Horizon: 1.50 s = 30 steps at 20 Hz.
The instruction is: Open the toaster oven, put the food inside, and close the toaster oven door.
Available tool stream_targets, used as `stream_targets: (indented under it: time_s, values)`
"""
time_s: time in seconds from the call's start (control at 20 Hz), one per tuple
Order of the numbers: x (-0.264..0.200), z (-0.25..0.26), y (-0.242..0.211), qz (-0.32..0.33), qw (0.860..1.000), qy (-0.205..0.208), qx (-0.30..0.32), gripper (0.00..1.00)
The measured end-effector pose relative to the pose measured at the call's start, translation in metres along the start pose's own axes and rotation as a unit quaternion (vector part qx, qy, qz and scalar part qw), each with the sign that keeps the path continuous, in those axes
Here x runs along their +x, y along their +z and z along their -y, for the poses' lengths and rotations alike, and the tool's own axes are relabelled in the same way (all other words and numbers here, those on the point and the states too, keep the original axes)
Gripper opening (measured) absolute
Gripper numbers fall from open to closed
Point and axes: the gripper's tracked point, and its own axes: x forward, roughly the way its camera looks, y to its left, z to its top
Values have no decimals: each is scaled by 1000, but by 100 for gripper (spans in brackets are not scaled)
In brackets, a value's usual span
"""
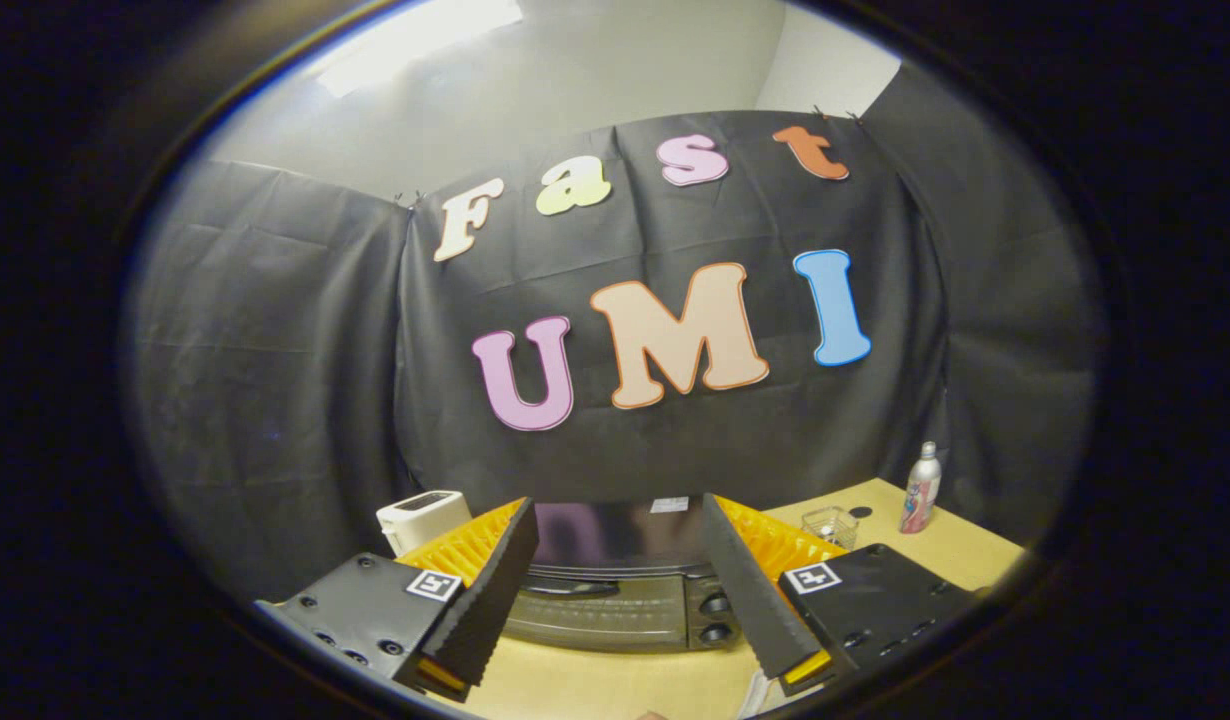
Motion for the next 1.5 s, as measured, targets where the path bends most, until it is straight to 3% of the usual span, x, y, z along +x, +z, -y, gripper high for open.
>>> stream_targets:
  time_s: [0.45,0.85,1.5]
  values:
    - [56,-48,-61,4,999,-33,-41,100]
    - [92,-65,-125,-44,997,-37,-44,100]
    - [60,-69,-132,-25,998,-41,-38,100]
